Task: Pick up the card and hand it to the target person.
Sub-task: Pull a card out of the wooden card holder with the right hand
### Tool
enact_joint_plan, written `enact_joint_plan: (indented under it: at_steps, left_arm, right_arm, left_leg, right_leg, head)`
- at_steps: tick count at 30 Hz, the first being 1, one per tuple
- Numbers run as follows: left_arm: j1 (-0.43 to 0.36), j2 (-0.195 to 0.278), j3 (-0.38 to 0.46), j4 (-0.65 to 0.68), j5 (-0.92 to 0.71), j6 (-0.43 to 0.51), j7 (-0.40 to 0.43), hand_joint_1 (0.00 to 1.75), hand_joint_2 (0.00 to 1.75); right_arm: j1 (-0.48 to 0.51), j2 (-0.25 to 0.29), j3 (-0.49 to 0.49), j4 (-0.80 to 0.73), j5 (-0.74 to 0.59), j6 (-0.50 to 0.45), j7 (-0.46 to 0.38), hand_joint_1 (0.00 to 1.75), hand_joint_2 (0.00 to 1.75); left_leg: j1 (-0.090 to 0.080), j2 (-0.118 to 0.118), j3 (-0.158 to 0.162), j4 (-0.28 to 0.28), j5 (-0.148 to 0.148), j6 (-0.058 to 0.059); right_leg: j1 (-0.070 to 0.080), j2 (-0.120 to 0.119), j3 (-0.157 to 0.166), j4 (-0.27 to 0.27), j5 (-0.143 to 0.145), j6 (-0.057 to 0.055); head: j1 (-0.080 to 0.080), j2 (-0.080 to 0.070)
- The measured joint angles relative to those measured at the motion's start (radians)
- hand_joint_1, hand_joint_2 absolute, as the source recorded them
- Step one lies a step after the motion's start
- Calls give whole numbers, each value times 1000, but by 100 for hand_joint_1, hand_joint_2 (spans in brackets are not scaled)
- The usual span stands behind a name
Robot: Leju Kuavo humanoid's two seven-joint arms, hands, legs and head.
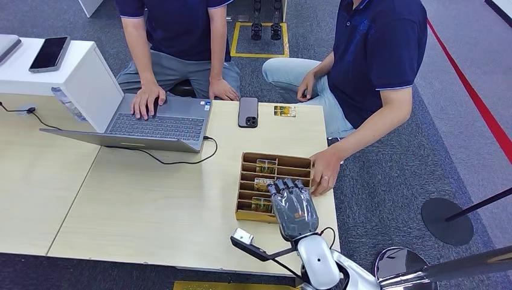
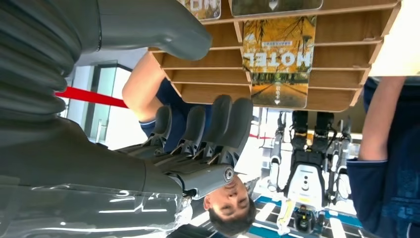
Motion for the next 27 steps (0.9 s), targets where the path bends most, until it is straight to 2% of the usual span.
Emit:
enact_joint_plan:
  at_steps: [7,17,27]
  left_arm:
    - [1,0,0,0,0,0,0,0,0]
    - [1,1,0,0,0,0,0,0,0]
    - [1,1,0,0,-1,0,-3,0,0]
  right_arm:
    - [5,-1,1,7,-24,0,-4,89,175]
    - [5,-1,2,33,-50,-9,4,75,175]
    - [-2,-1,2,97,-75,-24,18,85,175]
  left_leg:
    - [0,0,0,0,0,0]
    - [0,0,0,0,0,0]
    - [0,0,0,0,0,0]
  right_leg:
    - [0,0,0,0,0,0]
    - [0,0,0,0,0,0]
    - [0,0,0,0,0,0]
  head:
    - [0,0]
    - [0,0]
    - [0,0]
